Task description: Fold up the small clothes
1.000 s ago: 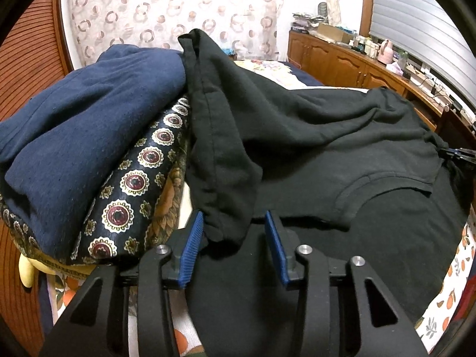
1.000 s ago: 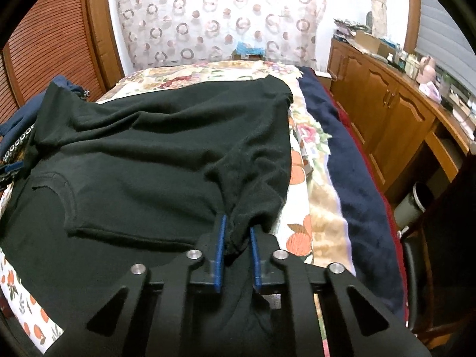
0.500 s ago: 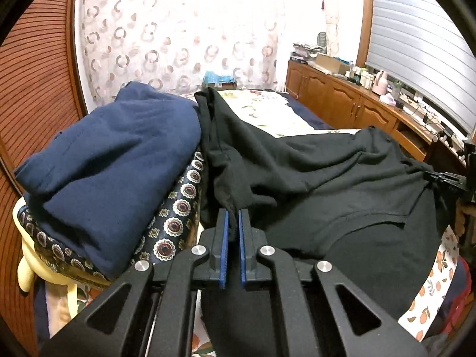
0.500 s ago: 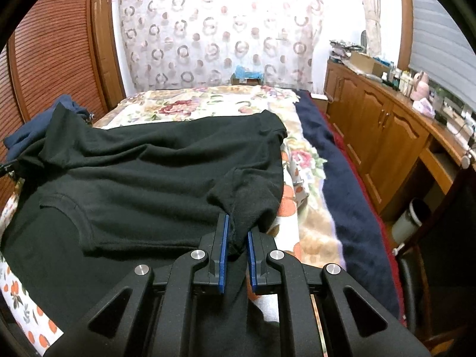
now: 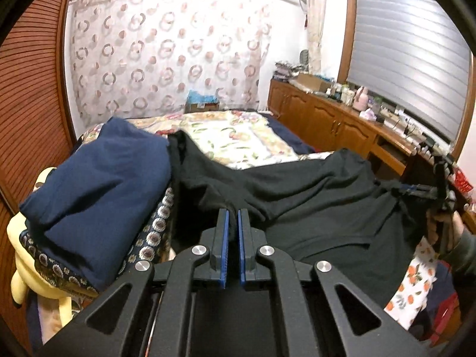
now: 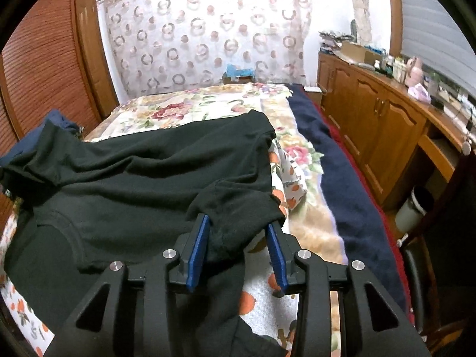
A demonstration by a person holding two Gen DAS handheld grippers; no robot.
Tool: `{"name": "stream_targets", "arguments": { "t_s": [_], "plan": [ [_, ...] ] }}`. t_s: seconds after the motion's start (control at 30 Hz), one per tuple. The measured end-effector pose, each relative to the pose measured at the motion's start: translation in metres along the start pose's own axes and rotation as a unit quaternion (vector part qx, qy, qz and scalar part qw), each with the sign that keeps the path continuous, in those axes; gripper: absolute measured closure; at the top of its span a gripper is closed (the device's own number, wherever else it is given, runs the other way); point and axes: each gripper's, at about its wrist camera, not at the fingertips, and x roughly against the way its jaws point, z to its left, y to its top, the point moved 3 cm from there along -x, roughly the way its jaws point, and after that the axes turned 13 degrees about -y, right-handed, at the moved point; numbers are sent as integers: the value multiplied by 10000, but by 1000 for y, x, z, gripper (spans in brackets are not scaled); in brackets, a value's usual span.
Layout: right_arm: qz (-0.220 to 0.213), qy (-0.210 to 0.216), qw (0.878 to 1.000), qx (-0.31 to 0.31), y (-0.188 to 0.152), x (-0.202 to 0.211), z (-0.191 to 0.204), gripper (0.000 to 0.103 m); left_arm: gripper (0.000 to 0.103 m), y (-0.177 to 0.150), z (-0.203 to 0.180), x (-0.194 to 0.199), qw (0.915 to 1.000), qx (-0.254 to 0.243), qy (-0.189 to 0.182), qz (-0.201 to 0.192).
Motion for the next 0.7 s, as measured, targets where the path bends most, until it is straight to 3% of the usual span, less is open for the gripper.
{"name": "stream_targets", "arguments": {
  "t_s": [0.2,0.27,0.3,0.53,0.7],
  "plan": [
    [-19,163,9999,29,-3,1,5,66,96,13,-13,18,9995,-87,-145,-258],
    [-146,197,9997,22,0,3,4,91,96,15,-16,21,9994,-139,-140,-299],
    [-227,198,9995,-14,1,6,1,95,96,15,-17,24,9993,-157,-139,-320],
    [-1066,75,9943,-70,12,50,-7,100,97,13,-13,44,9987,-95,-166,-474],
    [-1289,210,9913,-132,10,86,-19,101,97,-3,-11,64,9986,29,-226,-478]
  ]
}}
